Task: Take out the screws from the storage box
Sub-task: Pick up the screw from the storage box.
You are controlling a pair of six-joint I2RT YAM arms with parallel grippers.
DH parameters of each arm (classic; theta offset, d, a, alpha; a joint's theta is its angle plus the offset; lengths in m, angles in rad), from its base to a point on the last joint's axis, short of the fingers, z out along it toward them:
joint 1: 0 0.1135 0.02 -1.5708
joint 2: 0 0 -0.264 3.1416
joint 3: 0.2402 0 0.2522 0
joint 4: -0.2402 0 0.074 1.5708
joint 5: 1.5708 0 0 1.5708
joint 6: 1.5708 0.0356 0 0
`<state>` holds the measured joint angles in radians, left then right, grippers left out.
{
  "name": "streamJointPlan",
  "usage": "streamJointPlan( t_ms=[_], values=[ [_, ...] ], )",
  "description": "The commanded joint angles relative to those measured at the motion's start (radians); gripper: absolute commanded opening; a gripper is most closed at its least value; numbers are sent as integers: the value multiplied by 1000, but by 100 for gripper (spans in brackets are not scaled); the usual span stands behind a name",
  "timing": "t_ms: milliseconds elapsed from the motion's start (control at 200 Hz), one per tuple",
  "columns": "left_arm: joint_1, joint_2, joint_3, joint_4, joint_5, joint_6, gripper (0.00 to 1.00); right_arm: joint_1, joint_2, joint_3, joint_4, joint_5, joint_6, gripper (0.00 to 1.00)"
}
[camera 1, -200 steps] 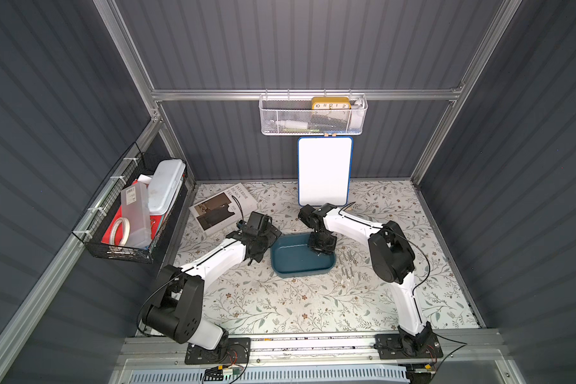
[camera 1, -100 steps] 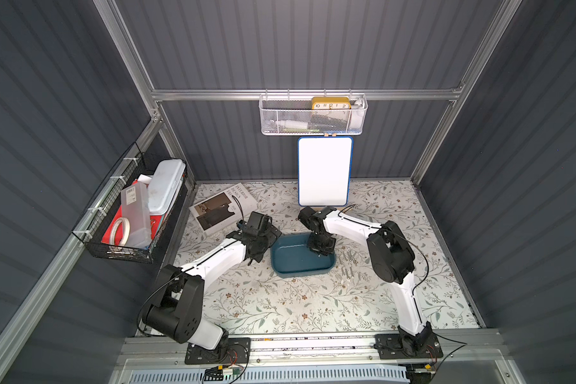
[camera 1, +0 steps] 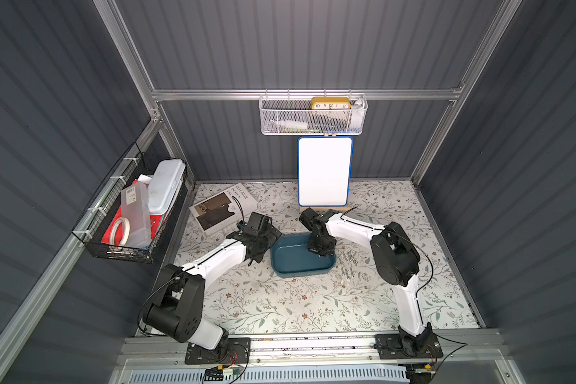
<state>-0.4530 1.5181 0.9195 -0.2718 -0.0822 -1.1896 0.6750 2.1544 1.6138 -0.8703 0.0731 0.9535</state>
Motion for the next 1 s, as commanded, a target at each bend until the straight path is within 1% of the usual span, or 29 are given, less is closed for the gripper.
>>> streamJointPlan(
  t_ms=[0,155,330,465,655,886,996],
  values=[
    [-4,11,-18,10,2,20,98,2,84,-23,35,-21,-48,4],
    [-4,13,-15,35,17,25,99,2,43,-58,140,-80,-92,4],
    [-4,5,-24,48,29,24,99,-2,49,-62,164,-116,-122,5],
    [-4,-6,-25,41,39,24,98,-9,87,-52,122,-117,-127,7],
    [-4,-8,-22,36,39,23,99,-11,142,-17,19,-92,-136,14],
    [-4,-4,-20,33,35,24,99,-10,205,70,-136,-31,-167,15],
    [-4,-5,-20,34,34,23,99,-6,228,85,-154,-20,-174,17]
  ],
)
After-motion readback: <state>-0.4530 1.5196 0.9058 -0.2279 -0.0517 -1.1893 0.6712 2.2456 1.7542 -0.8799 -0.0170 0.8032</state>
